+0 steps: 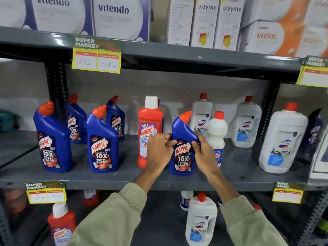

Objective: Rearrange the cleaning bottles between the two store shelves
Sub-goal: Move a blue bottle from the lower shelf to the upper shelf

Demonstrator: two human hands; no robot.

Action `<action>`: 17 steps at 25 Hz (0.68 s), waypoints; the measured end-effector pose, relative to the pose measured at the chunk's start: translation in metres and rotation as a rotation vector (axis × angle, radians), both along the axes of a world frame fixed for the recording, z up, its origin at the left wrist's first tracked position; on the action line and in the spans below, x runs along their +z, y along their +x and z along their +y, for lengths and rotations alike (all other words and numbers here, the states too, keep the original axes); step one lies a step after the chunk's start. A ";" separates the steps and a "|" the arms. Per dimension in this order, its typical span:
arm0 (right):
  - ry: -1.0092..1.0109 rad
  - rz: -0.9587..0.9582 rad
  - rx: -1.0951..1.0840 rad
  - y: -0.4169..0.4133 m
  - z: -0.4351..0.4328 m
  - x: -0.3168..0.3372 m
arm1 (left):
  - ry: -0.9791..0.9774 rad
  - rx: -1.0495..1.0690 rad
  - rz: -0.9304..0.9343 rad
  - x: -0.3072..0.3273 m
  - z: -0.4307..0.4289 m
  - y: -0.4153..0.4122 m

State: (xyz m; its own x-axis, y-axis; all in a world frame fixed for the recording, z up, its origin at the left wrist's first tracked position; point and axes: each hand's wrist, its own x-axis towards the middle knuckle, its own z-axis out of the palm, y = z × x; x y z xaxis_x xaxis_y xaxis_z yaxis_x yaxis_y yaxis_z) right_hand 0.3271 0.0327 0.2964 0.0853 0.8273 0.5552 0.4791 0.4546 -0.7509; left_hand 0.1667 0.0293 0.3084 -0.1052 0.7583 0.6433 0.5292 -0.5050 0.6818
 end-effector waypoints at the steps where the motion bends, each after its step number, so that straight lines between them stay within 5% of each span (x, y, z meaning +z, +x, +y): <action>1: -0.004 0.001 0.005 -0.001 0.001 -0.003 | -0.002 -0.001 -0.002 -0.001 0.000 0.000; 8: 0.008 0.121 0.024 -0.008 -0.010 -0.005 | -0.002 -0.010 0.001 -0.005 -0.022 -0.020; 11: 0.498 0.077 -0.175 -0.024 -0.039 -0.004 | 0.265 0.202 0.028 0.001 -0.036 -0.054; 13: 0.675 0.044 -0.036 -0.048 -0.052 0.000 | 0.346 0.290 -0.074 0.006 -0.035 -0.075; 17: 0.124 -0.118 0.144 -0.105 -0.049 0.011 | 0.146 0.281 -0.097 0.005 -0.016 -0.084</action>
